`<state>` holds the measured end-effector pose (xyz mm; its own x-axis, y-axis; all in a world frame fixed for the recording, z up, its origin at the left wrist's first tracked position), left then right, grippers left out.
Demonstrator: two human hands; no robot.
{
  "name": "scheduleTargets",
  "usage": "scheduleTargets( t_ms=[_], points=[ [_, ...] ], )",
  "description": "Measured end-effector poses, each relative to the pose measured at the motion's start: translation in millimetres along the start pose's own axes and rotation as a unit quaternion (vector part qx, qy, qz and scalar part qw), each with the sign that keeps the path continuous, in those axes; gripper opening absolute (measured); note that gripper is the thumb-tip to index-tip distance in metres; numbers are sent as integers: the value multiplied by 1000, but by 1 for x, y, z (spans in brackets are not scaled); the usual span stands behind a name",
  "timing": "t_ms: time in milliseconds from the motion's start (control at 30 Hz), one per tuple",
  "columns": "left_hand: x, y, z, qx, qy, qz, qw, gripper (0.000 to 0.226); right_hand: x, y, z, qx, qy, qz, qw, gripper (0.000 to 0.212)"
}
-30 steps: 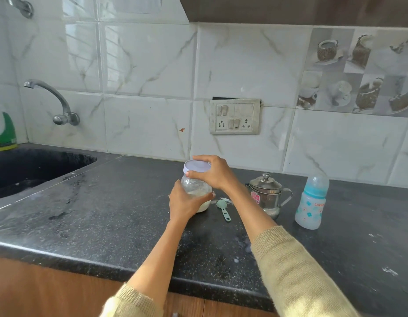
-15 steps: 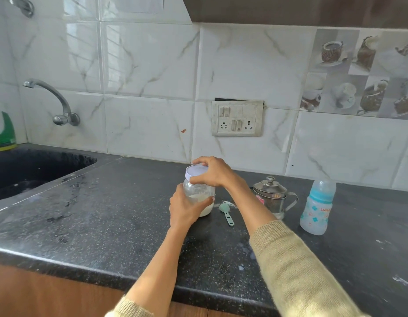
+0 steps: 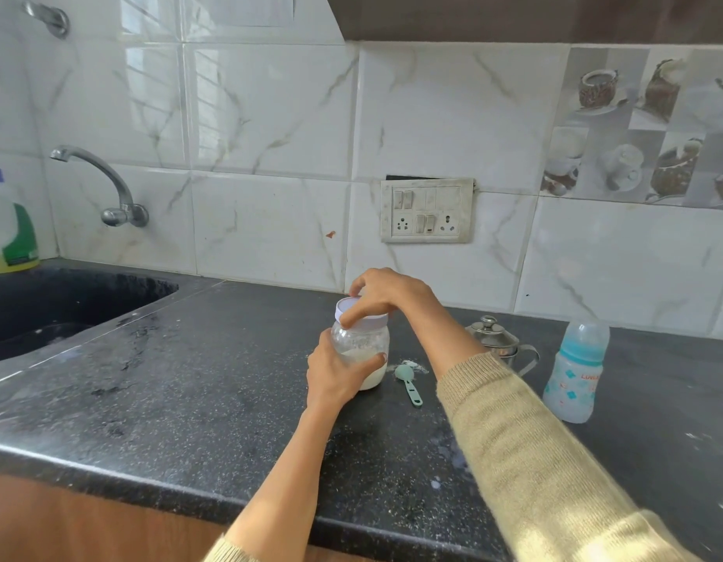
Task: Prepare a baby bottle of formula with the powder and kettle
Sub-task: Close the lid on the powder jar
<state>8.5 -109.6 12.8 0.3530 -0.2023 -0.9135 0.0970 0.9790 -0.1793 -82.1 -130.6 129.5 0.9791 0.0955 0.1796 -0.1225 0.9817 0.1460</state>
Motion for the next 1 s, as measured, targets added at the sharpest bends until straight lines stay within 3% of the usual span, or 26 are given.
scheduleTargets(
  t_ms=[133,267,333,433,567,1000],
  points=[
    [0,0,0,0,8,1,1000,80,9,-2,2,-35,75,-54,995,60],
    [1,0,-1,1,11,4,1000,81,12,-7,2,-79,144,-120,979,88],
    [1,0,0,0,14,-2,1000,82,6,-7,8,-80,130,-120,981,89],
    [1,0,0,-3,10,-3,1000,80,-3,-1,13,-5,56,-93,994,82],
    [-1,0,0,-3,-1,5,1000,80,10,4,6,100,66,8,993,66],
    [0,0,0,1,16,-7,1000,78,17,-12,1,189,7,53,980,59]
  ],
)
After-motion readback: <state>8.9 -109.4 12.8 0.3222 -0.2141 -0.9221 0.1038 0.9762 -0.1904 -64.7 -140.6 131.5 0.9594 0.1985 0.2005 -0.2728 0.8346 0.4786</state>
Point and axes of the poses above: each hand's wrist, its own y-axis away from the middle knuckle, its own z-axis out of the back of the hand, x = y × z, the point moved 6 cm from there along -y, towards the middle knuckle, and after that the axes turned 13 degrees about x, right-handed, at the moved point
